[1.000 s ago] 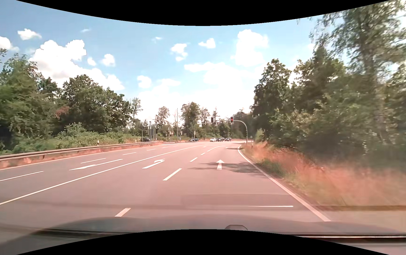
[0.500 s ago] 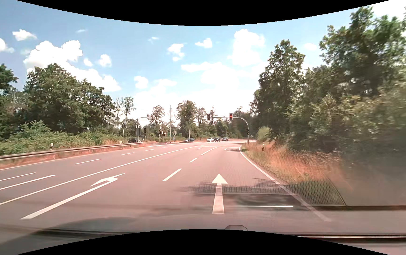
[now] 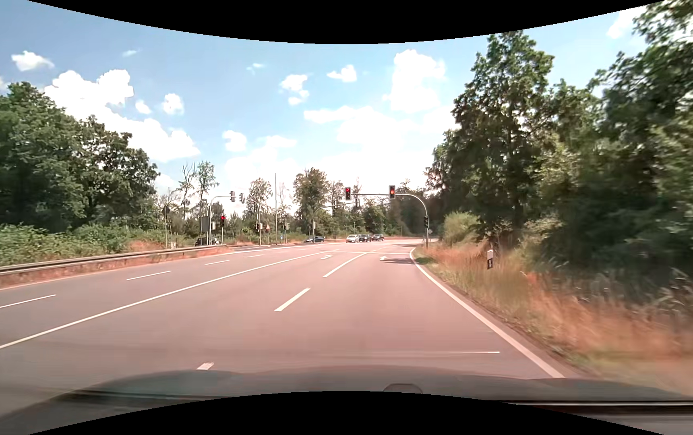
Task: Follow the waypoints while adhering to traffic rules and regulations
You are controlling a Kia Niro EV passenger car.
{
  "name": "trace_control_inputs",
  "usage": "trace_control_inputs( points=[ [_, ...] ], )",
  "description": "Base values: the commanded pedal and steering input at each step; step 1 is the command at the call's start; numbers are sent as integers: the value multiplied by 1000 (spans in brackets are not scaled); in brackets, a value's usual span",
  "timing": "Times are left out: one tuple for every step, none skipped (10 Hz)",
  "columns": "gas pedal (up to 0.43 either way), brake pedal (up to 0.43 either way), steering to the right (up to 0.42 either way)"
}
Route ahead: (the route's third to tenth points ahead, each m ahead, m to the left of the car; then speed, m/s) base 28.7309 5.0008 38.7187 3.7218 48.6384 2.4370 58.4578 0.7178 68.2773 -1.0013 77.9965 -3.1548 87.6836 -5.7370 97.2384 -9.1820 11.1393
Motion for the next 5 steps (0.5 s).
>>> trace_control_inputs(
  points=[
    [0,262,9],
    [0,262,9],
    [0,268,9],
    [0,268,9],
    [0,268,9]
  ],
)
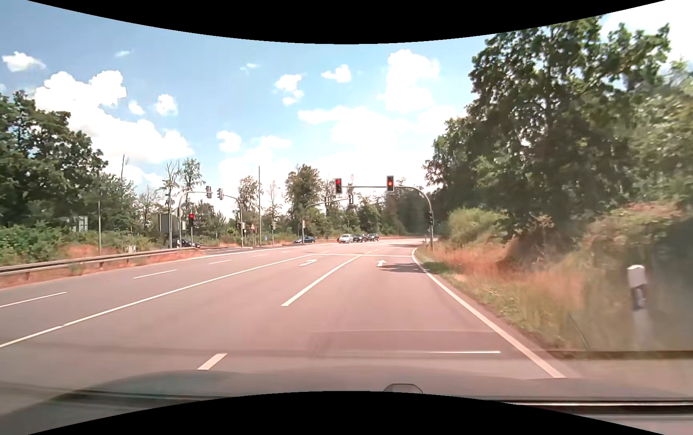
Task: Follow the waypoints while adhering to traffic rules and regulations
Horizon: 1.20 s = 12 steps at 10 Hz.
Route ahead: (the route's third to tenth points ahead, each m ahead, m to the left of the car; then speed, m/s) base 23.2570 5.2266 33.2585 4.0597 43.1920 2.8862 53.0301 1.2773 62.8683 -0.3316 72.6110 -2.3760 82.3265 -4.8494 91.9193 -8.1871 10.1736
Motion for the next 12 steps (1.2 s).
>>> trace_control_inputs(
  points=[
    [0,268,10],
    [0,268,10],
    [0,274,10],
    [0,274,10],
    [0,274,11],
    [0,274,12],
    [0,274,13],
    [0,274,13],
    [0,274,13],
    [0,274,13],
    [0,280,13],
    [0,280,14]
  ],
)
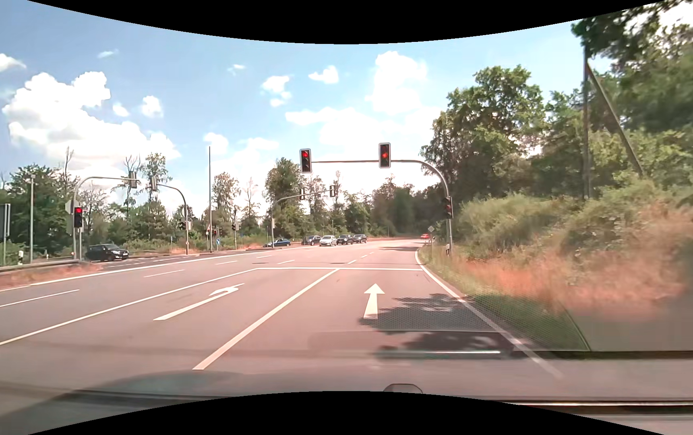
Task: Follow the waypoints while adhering to traffic rules and regulations
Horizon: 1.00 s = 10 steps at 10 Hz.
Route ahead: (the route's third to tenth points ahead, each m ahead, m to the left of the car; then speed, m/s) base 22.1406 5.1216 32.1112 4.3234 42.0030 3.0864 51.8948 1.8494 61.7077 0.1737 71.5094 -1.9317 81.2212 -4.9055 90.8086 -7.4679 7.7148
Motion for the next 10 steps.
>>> trace_control_inputs(
  points=[
    [0,280,14],
    [0,280,14],
    [0,280,14],
    [0,280,15],
    [0,280,15],
    [0,287,16],
    [0,287,16],
    [0,287,17],
    [0,293,16],
    [0,293,17]
  ],
)
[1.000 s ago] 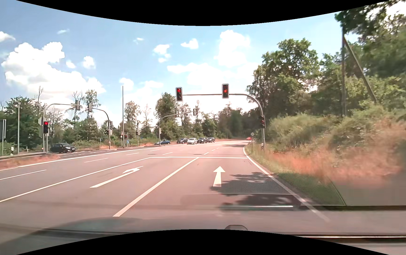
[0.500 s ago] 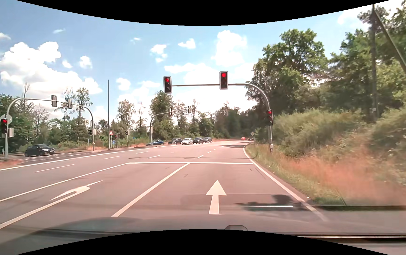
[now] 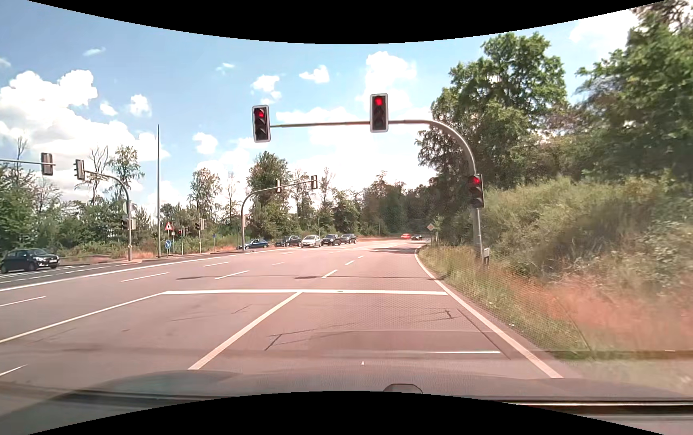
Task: Follow the waypoints while adhering to traffic rules and regulations
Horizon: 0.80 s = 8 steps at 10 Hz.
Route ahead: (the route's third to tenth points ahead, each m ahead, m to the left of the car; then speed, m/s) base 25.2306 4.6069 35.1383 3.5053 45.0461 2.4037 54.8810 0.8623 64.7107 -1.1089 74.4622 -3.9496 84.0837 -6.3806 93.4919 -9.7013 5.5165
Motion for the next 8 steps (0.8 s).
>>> trace_control_inputs(
  points=[
    [0,293,17],
    [0,293,17],
    [0,299,18],
    [0,299,21],
    [0,299,24],
    [0,299,26],
    [0,305,25],
    [0,305,21]
  ],
)
